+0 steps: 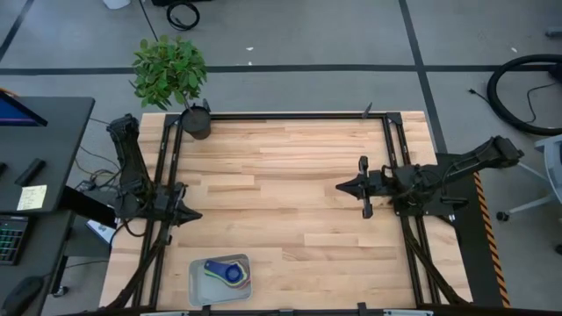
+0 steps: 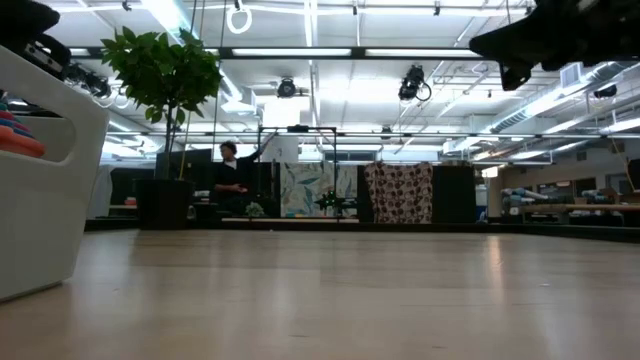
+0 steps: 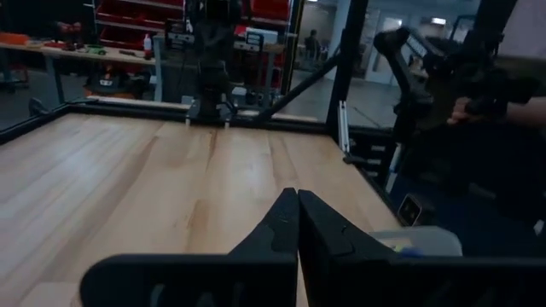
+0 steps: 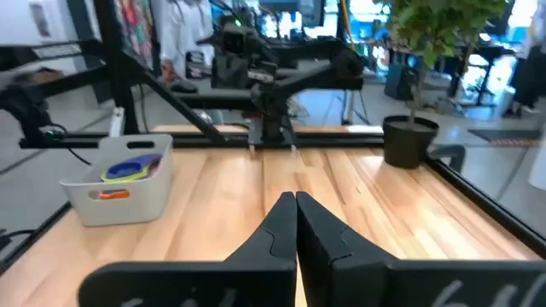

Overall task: Nest measuring cups in basket
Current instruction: Return to Home Position

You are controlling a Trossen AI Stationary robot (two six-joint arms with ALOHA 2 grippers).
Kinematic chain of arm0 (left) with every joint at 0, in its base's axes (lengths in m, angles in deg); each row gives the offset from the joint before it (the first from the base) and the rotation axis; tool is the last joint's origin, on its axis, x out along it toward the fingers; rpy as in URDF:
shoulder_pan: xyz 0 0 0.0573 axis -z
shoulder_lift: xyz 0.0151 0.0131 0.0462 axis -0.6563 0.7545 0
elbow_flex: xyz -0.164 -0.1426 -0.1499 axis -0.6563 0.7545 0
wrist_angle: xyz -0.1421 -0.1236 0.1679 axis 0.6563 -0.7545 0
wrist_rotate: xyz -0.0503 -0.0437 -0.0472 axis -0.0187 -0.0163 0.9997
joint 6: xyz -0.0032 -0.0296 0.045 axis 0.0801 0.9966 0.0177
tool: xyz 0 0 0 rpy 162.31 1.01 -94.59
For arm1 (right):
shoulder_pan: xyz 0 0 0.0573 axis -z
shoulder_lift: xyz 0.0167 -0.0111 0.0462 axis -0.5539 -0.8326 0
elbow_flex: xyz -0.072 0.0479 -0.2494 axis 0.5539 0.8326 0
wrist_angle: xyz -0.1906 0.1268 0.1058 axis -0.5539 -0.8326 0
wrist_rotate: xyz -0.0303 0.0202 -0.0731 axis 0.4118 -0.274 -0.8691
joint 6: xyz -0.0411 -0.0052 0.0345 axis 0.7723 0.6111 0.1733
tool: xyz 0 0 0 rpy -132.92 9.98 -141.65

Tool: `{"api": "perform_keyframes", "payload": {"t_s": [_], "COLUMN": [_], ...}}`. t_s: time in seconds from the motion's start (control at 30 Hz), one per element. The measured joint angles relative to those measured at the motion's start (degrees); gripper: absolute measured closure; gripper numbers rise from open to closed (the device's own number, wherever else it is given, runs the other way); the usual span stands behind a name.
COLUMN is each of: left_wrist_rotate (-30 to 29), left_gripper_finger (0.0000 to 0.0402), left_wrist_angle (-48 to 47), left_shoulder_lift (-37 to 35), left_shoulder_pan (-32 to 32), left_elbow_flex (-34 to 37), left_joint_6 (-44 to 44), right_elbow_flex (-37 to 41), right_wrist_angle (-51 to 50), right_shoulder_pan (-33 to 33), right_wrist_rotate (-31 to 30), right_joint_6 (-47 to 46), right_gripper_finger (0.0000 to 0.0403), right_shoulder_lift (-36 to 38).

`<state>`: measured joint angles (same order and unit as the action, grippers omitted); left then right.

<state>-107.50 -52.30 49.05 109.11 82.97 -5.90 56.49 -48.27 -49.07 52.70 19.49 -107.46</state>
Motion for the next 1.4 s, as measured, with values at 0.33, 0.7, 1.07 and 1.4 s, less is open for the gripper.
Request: {"api": "perform_keyframes", "payload": {"t_s": [0.33,0.7,1.07,1.4], "left_wrist_rotate": [-2.32,-2.61,-2.6,-2.61], "left_gripper_finger": [0.0398,0.0395,0.0393,0.0398], "left_wrist_angle": [-2.2,-2.22,-2.62,-5.86], "left_shoulder_lift": [0.0,0.0,0.0,0.0], "left_shoulder_pan": [0.0,0.02,0.02,0.02], "left_elbow_flex": [0.0,0.0,0.0,-0.02], "left_joint_6": [1.31,1.96,1.97,2.05], "right_elbow_flex": [4.87,11.19,13.7,13.7], "right_wrist_angle": [2.97,7.09,4.52,3.49], "right_shoulder_pan": [1.69,2.7,2.73,2.73], "right_wrist_rotate": [-0.21,-1.53,-3.02,-2.22], "right_joint_6": [-0.59,1.01,2.61,2.11], "right_gripper_finger": [0.04,0.04,0.04,0.04], "right_shoulder_lift": [0.99,14.58,21.44,21.42]}}
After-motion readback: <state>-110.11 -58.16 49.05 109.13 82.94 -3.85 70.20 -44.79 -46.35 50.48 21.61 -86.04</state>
